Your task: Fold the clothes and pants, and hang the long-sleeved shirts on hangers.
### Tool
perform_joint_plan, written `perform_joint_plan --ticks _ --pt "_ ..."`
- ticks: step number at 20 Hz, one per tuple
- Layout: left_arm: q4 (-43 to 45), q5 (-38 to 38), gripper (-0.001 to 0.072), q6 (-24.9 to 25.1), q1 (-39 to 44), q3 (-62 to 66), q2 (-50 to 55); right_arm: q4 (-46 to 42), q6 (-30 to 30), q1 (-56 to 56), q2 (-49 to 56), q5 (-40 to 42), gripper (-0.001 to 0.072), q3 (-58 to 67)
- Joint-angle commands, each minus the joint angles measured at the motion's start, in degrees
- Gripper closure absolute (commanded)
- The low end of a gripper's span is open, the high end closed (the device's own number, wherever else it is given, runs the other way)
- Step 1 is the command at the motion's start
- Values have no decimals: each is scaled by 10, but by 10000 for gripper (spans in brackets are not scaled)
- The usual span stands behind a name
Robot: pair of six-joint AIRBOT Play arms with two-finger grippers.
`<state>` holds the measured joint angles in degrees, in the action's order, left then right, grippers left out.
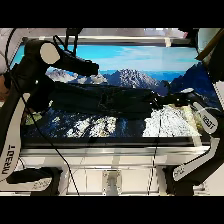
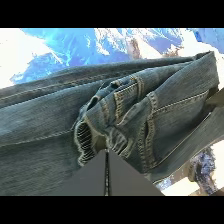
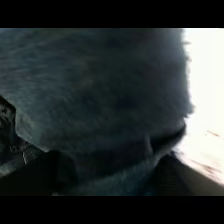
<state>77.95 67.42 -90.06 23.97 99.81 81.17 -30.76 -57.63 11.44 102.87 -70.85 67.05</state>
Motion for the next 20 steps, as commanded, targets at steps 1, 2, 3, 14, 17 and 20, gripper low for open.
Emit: perform_joint_plan --ticks 1,2,3,14,17,20 --pt "1 0 692 0 0 0 2 54 12 -36 5 3 466 0" --pt "1 0 692 1 0 0 6 79 15 -36 3 -4 646 0" --pt "9 0 692 0 0 0 11 90 16 -32 -1 -16 659 0" --pt "39 51 692 32 110 -2 192 43 -165 73 -246 -196 660 0" --pt "39 26 693 35 163 -2 274 34 -219 45 -266 -195 660 14" --pt "38 -27 693 30 192 -1 316 32 -244 -5 -266 -157 660 59"
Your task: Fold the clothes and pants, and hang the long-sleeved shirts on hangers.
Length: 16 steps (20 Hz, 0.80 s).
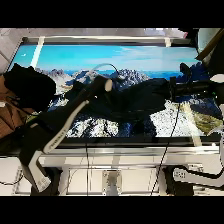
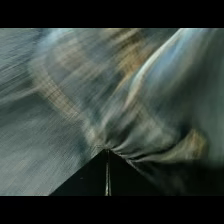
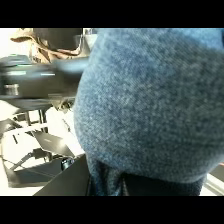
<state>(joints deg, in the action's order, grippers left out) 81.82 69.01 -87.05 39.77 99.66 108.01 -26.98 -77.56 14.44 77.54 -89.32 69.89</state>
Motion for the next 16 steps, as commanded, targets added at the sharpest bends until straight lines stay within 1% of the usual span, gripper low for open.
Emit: perform_joint_plan --ticks 1,2,4,7,8,10,12,16 --pt "0 -58 693 0 39 0 50 -8 -45 -53 -12 51 661 47" --pt "0 -65 693 0 40 1 49 -16 -50 -70 -12 74 660 66" --pt "1 -63 692 0 28 2 33 -61 -61 -101 -12 97 660 98" --pt "1 -50 692 1 -19 2 -22 -153 -106 -135 -12 106 661 122" --pt "1 -41 692 2 -37 2 -43 -167 -118 -143 -12 117 661 122" --pt "1 -9 692 20 -77 2 -88 -179 -136 -157 -10 151 661 122" --pt "1 27 692 41 -120 2 -130 -178 -152 -181 -2 205 661 122" --pt "1 51 692 42 -191 2 -198 -170 -174 -283 49 337 661 122"
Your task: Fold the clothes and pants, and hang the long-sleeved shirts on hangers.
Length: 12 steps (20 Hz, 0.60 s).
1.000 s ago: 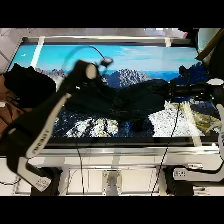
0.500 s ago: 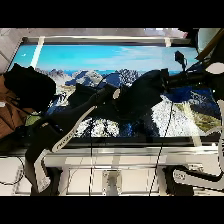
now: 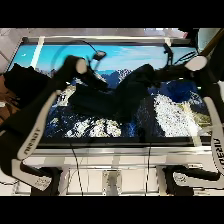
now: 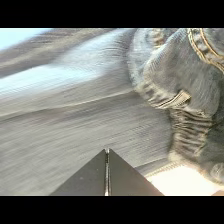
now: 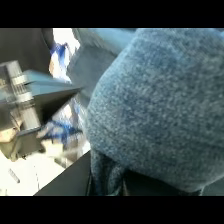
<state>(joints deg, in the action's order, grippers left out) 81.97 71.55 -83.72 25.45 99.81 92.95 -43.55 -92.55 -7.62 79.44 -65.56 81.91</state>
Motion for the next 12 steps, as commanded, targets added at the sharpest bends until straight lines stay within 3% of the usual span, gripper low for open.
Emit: perform_joint_plan --ticks 1,4,10,11,12 --pt "-1 27 692 9 -65 0 -64 12 -24 -96 50 136 661 2" --pt "-1 30 692 22 -113 0 -108 56 -6 -196 108 276 661 7" --pt "-1 42 692 22 -171 0 -154 56 116 -356 261 468 660 154" --pt "-1 50 692 22 -174 0 -155 57 116 -368 283 483 594 179" --pt "-1 58 692 24 -174 0 -155 60 115 -377 298 485 313 201"
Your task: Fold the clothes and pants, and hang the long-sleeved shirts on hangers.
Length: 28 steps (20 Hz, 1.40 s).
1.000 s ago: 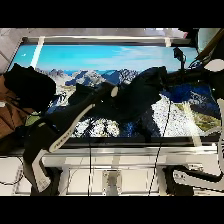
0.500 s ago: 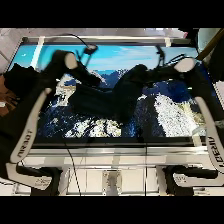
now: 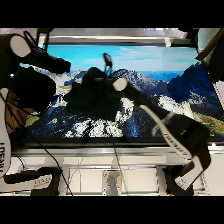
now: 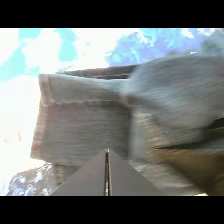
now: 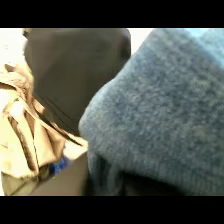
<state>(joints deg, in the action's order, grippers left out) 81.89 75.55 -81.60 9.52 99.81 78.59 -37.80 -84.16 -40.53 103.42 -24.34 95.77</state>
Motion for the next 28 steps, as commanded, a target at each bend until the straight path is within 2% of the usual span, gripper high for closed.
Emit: perform_joint_plan --ticks 1,4,7,9,11,12,13,14,15,18,20,21,25,28 --pt "0 24 692 10 -15 0 -11 0 32 -53 63 61 137 76" --pt "0 26 692 11 -16 -1 -11 -63 45 -32 60 -49 127 115" --pt "0 26 692 11 -16 -1 -11 -117 19 51 46 -276 172 142" --pt "0 26 692 11 -16 -1 -11 -169 5 121 30 -422 171 142" --pt "0 26 692 11 -18 -1 -11 -208 5 188 15 -522 161 132" --pt "3 26 692 10 -20 -1 -11 -219 3 217 7 -546 161 115" --pt "4 26 692 10 -23 -1 -11 -216 -4 242 -1 -550 154 85" --pt "4 26 692 9 -25 -1 -11 -196 -15 261 -6 -532 54 47" --pt "4 26 692 6 -25 -1 -11 -163 -27 273 -5 -502 17 11" --pt "4 26 693 6 -25 -1 -11 -16 -26 278 2 -375 15 -109" --pt "4 26 693 6 -25 -1 -11 110 35 278 31 -363 15 -152" --pt "4 26 692 6 -25 -1 -11 146 55 276 47 -365 15 -158" --pt "4 26 693 6 -24 -1 -11 258 121 259 92 -351 15 -158" --pt "3 26 693 6 -24 -1 -11 270 117 241 108 -300 15 -158"
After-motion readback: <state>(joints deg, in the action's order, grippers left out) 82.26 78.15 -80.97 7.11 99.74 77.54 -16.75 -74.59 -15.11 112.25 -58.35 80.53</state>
